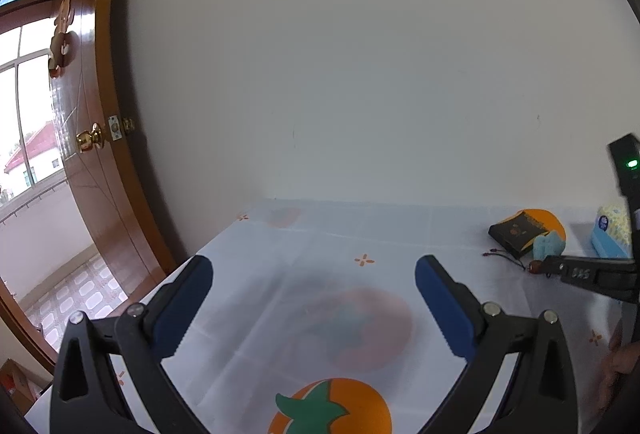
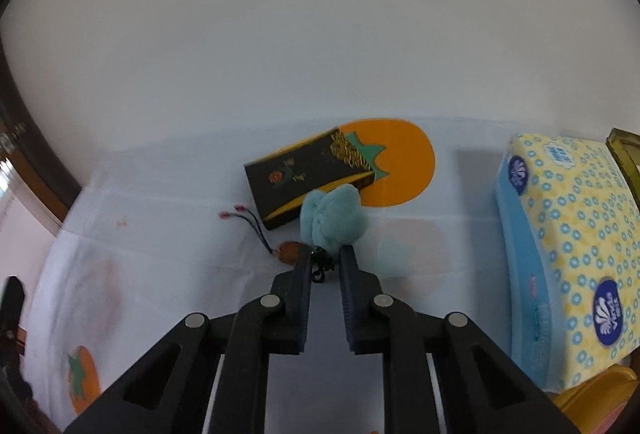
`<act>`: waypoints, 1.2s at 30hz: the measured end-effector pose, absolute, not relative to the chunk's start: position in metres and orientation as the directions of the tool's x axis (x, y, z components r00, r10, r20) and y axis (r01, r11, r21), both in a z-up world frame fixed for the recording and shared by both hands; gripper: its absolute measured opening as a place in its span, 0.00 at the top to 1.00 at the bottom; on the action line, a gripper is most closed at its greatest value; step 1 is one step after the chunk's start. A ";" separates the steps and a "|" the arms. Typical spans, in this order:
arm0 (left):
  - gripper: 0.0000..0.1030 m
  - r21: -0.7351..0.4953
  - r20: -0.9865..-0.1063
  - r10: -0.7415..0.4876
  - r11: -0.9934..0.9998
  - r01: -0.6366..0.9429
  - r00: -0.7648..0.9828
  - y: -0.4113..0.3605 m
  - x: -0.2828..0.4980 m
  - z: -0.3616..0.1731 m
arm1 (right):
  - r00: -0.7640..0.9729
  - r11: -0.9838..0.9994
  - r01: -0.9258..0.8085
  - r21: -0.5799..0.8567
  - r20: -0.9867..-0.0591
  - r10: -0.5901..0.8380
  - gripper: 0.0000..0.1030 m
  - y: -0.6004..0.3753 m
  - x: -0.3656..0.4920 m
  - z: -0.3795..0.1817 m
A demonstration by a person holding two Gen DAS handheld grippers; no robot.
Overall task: Organize soft objects
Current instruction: 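Grasp the teal pompom keychain with the right gripper and lift it, then grasp the black-and-gold pouch with the left gripper and lift it while the right gripper holds the pompom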
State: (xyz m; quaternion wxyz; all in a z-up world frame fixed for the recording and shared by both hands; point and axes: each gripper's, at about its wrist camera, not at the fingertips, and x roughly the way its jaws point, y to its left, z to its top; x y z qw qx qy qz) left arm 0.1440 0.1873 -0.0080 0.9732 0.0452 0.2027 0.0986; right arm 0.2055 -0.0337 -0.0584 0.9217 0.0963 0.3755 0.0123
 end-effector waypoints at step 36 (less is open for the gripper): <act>0.01 0.319 -0.625 -0.171 0.835 0.449 0.762 0.012 0.281 -0.042 | 0.930 0.968 -0.152 0.199 -0.303 0.209 0.85 -0.116 0.016 0.008</act>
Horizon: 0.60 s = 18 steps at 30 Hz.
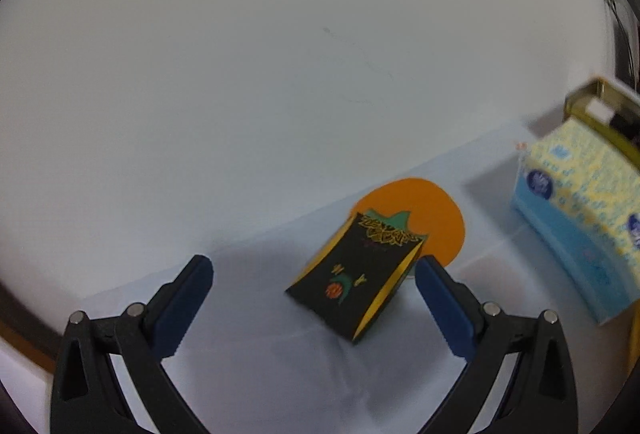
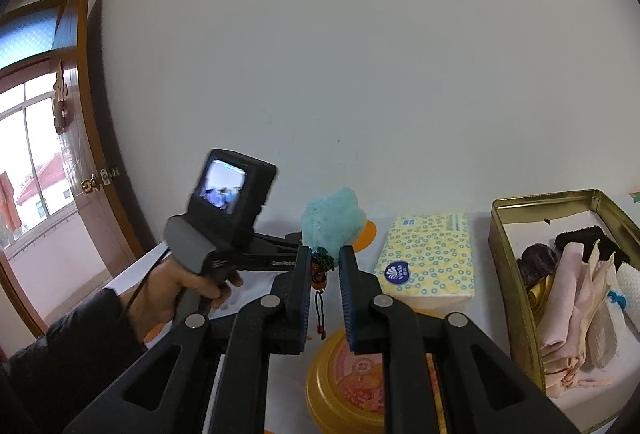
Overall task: Organize soft objects
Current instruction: 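Grasp the black-and-gold pouch with the left gripper and lift it while the right gripper holds the pompom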
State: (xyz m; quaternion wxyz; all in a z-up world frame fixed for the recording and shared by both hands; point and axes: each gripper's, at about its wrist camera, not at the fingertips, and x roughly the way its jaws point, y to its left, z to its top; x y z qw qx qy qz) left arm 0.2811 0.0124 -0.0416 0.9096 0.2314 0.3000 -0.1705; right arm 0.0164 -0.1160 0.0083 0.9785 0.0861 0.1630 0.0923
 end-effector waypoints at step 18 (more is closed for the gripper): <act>0.98 0.174 -0.591 -0.325 0.842 0.510 0.739 0.027 0.259 -0.022 | 0.937 0.972 -0.137 0.189 -0.293 0.189 0.85 -0.117 0.023 0.000</act>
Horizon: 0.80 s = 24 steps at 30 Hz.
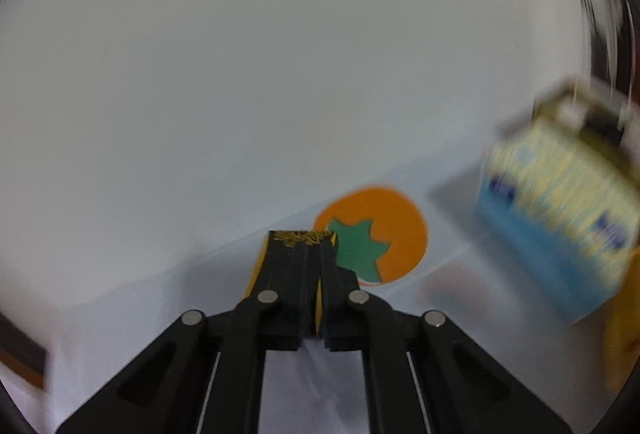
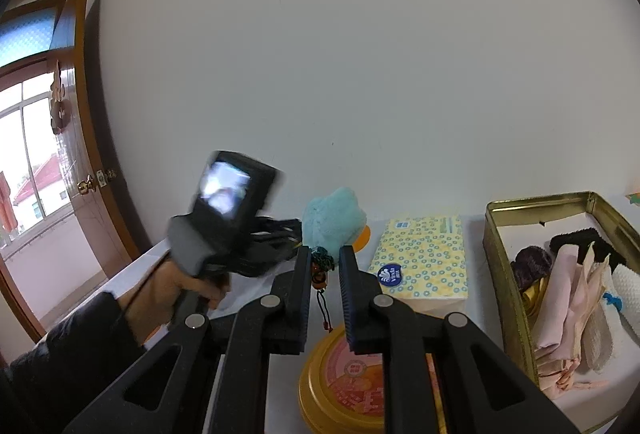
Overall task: Organize soft objects
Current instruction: 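Grasp the black-and-gold pouch with the left gripper and lift it while the right gripper holds the pompom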
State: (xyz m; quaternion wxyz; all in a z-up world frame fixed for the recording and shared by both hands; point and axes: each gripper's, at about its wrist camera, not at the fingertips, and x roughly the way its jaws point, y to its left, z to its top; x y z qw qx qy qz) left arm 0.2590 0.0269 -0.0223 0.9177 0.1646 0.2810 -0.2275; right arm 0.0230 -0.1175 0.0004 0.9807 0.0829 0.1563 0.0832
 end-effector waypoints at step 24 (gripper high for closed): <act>0.44 0.100 -0.776 -0.251 0.858 0.504 0.579 0.035 0.319 -0.058 | 0.920 0.968 -0.135 0.211 -0.335 0.201 0.85 -0.117 0.034 -0.009</act>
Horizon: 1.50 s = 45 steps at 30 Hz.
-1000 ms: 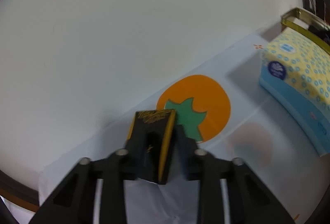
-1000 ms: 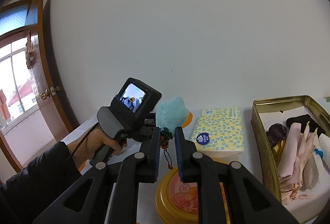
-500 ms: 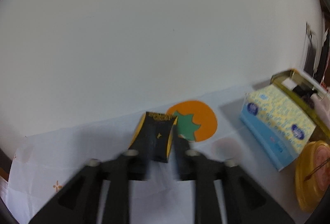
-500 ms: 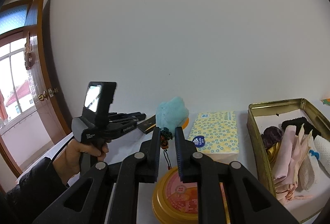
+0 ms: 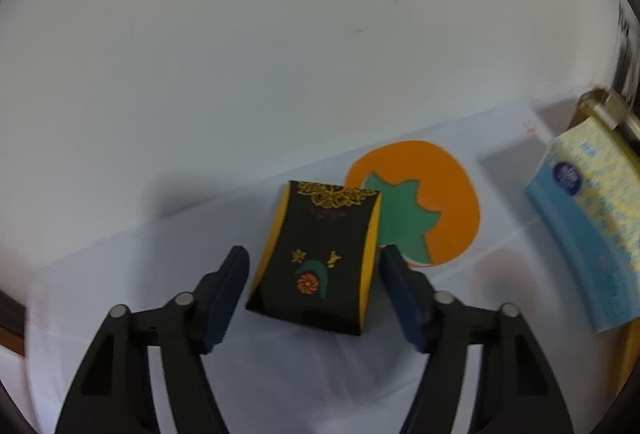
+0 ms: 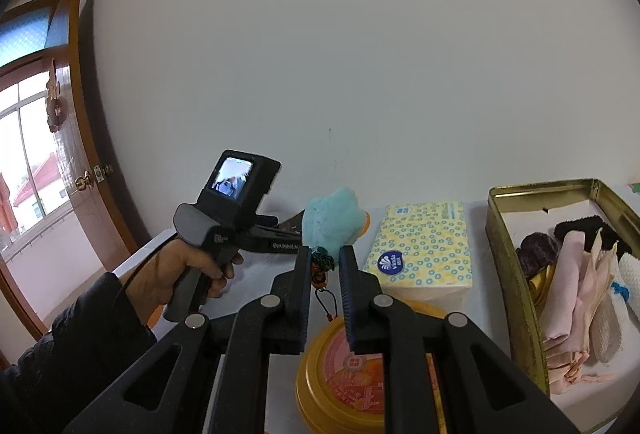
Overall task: Organize soft objects
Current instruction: 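Grasp the black-and-gold pouch with the left gripper and lift it while the right gripper holds the pompom, then carry the black pouch and teal pompom over the gold tray with both grippers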
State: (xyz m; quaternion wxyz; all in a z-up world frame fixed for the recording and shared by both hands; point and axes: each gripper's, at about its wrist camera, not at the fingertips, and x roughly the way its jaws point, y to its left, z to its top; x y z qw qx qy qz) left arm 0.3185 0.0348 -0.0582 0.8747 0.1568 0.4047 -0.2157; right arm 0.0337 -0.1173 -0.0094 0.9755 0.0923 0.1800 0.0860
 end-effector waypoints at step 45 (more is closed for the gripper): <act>0.45 -0.025 -0.342 -0.464 0.874 0.486 0.817 -0.028 0.085 0.038 | 0.975 0.981 0.043 0.191 -0.224 0.001 0.85 -0.240 -0.022 0.016</act>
